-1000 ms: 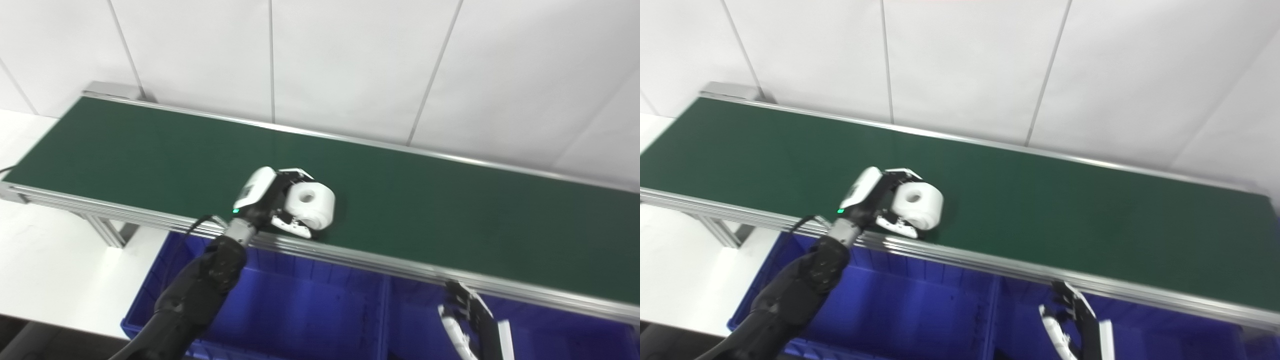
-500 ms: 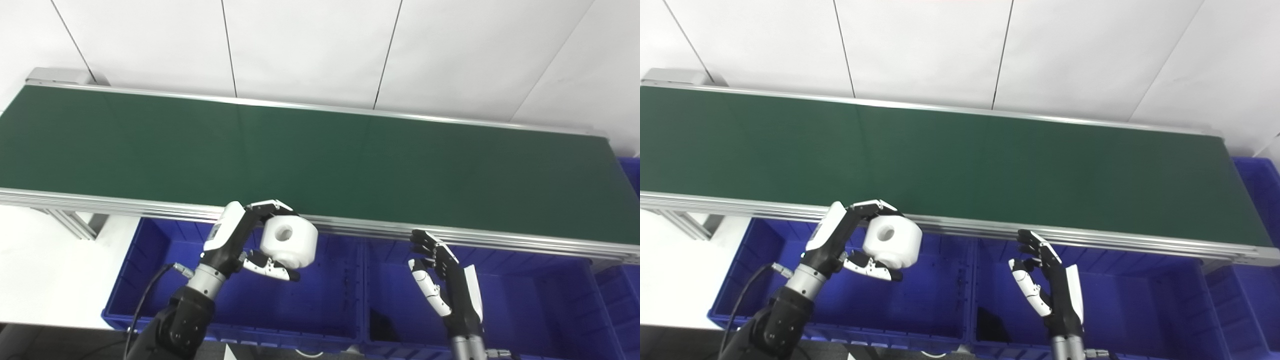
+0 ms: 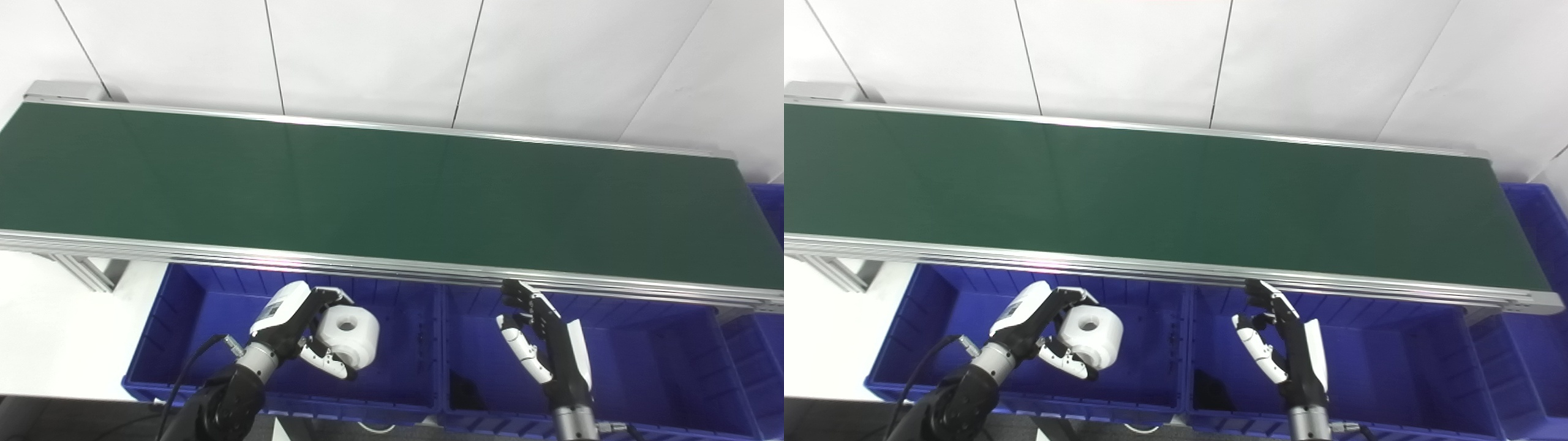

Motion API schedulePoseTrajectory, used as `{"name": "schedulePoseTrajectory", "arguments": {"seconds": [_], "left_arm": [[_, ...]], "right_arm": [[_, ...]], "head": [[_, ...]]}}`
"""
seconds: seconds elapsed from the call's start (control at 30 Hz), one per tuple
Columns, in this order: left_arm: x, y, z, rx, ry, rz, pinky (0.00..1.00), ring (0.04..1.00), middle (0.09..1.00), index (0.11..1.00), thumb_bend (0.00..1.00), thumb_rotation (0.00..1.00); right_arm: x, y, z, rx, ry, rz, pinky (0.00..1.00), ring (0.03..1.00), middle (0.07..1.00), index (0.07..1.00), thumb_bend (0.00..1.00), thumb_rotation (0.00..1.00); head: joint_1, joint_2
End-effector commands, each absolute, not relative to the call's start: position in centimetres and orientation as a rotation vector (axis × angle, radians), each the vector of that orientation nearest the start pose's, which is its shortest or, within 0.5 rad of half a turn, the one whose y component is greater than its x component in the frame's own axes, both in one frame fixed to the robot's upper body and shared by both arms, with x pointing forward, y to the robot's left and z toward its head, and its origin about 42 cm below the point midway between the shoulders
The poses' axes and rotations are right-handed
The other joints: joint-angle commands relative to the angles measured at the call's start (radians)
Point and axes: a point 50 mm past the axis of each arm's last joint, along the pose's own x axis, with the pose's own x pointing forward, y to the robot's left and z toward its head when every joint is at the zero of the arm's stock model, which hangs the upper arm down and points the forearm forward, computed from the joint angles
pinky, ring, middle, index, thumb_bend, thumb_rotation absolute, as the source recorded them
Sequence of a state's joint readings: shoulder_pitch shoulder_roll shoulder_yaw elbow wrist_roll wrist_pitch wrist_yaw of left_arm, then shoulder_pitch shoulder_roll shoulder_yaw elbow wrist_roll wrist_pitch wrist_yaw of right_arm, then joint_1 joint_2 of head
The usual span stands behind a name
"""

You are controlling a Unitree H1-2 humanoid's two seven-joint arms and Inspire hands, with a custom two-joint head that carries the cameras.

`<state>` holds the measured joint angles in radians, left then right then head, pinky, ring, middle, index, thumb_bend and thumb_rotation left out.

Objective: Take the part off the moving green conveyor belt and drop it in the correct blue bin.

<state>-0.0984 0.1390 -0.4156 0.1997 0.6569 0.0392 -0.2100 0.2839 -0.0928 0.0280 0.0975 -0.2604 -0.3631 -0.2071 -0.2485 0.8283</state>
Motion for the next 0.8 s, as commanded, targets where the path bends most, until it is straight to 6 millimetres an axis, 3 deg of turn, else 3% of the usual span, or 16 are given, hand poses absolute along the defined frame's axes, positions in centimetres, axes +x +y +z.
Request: {"name": "schedulePoseTrajectory", "arguments": {"seconds": [0.0, 0.27, 0.4, 0.47, 0.5, 0.6, 0.77], "left_arm": [[30.0, 13.9, 6.1, 0.893, 0.112, -0.616, 0.74, 0.852, 0.912, 0.900, 0.61, 0.10], [29.9, 13.8, 6.4, 0.857, 0.102, -0.612, 0.79, 0.898, 0.955, 0.950, 0.67, 0.23], [29.2, 13.0, 7.7, 0.791, -0.013, -0.622, 0.86, 0.939, 0.959, 0.963, 0.74, 0.38], [28.4, 11.9, 8.4, 0.671, -0.056, -0.621, 0.81, 0.918, 0.959, 0.969, 0.75, 0.46], [27.8, 11.2, 8.5, 0.598, -0.075, -0.613, 0.82, 0.913, 0.953, 0.961, 0.74, 0.46], [26.8, 10.2, 8.2, 0.525, -0.113, -0.584, 0.82, 0.907, 0.947, 0.956, 0.73, 0.47], [26.5, 10.9, 6.4, 0.480, -0.165, -0.552, 0.84, 0.917, 0.952, 0.960, 0.71, 0.48]], "right_arm": [[17.5, -25.5, 4.2, -0.339, -0.044, -0.149, 0.64, 0.755, 0.781, 0.789, 0.63, 0.77], [17.4, -25.6, 4.3, -0.349, -0.034, -0.147, 0.65, 0.763, 0.781, 0.791, 0.61, 0.74], [17.3, -25.6, 4.5, -0.345, -0.035, -0.141, 0.64, 0.756, 0.784, 0.796, 0.60, 0.73], [17.3, -25.7, 4.6, -0.333, -0.031, -0.138, 0.64, 0.759, 0.783, 0.794, 0.60, 0.70], [17.2, -25.7, 4.7, -0.327, -0.028, -0.139, 0.66, 0.762, 0.783, 0.792, 0.62, 0.64], [17.1, -25.7, 4.8, -0.325, -0.021, -0.146, 0.67, 0.764, 0.780, 0.790, 0.63, 0.61], [17.2, -25.6, 4.7, -0.331, -0.015, -0.160, 0.67, 0.758, 0.769, 0.780, 0.65, 0.58]], "head": [[0.003, -0.001], [0.004, -0.001], [0.002, 0.003], [-0.001, 0.004], [0.000, 0.004], [0.004, 0.006], [0.005, 0.007]]}}
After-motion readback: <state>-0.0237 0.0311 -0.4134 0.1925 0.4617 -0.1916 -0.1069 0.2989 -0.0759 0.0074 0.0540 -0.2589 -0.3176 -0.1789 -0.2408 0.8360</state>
